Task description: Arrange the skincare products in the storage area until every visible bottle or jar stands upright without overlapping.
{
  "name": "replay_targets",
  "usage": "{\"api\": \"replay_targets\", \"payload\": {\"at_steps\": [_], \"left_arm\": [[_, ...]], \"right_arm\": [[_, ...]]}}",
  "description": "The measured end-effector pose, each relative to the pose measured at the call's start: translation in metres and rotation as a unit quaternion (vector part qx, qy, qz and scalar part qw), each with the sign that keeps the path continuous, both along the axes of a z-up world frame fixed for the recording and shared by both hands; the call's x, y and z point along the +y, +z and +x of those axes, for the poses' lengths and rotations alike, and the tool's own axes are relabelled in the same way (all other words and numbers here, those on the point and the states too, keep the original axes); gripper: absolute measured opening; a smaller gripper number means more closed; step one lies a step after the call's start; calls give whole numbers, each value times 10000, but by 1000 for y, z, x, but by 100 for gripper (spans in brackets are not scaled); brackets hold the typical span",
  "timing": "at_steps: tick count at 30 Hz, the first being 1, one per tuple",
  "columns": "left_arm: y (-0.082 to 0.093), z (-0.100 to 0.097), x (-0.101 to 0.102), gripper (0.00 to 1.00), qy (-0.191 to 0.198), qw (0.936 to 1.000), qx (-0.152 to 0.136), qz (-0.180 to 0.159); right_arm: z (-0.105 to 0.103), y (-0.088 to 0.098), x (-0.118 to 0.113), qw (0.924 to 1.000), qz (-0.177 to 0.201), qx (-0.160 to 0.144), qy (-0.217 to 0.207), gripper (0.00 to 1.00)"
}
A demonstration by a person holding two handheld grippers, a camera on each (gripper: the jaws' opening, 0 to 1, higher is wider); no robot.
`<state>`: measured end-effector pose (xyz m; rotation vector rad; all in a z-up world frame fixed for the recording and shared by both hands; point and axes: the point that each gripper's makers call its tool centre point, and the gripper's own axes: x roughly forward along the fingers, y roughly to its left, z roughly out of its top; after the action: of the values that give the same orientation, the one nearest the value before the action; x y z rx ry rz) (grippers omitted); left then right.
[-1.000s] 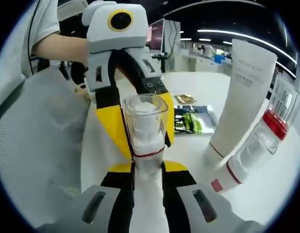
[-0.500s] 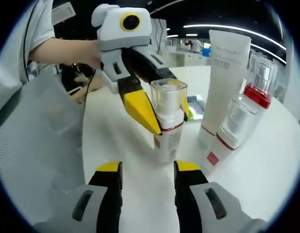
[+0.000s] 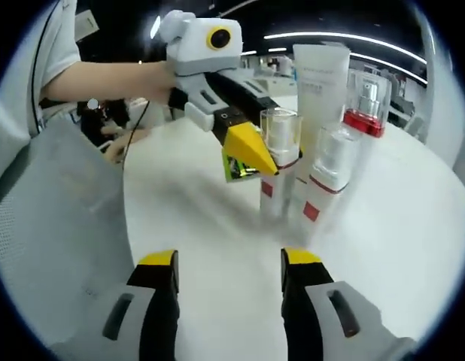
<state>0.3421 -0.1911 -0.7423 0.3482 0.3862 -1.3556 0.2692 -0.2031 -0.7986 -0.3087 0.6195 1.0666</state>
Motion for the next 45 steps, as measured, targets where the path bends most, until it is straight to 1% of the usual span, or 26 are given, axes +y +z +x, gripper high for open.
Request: {"api": "replay_targets", "payload": {"at_steps": [3,8,13,20,22,27,33,40,45], "left_arm": [[-2,7,1,15,45,10000,27,-47],[-3,11,1,15,107,9999,57,-108],[-3,12,0,15,134,9998,97,-150],[-5,11,1,15,123,9996,193,-189],[-4,11,0,16,120,9993,252,-261],[-6,11,1,18,126,9993,258,-232],[-4,10,0,19,134,9994,245,-228],[-3,9,9,22,181,9995,217,-117],[2,9,18,23,290,9993,202,-80]], "right_arm": [[0,2,-4,9999,44,12,-130,56],[3,2,-12,9994,92,35,-336,63],[5,5,-16,9986,172,61,-496,65],[4,5,-16,9984,175,98,-520,64],[3,5,-16,9984,177,108,-526,64],[3,5,-15,9984,181,134,-525,64],[2,7,-15,9983,187,126,-535,64],[4,9,-15,9983,178,111,-552,67],[4,14,-14,9981,187,104,-572,70]]}}
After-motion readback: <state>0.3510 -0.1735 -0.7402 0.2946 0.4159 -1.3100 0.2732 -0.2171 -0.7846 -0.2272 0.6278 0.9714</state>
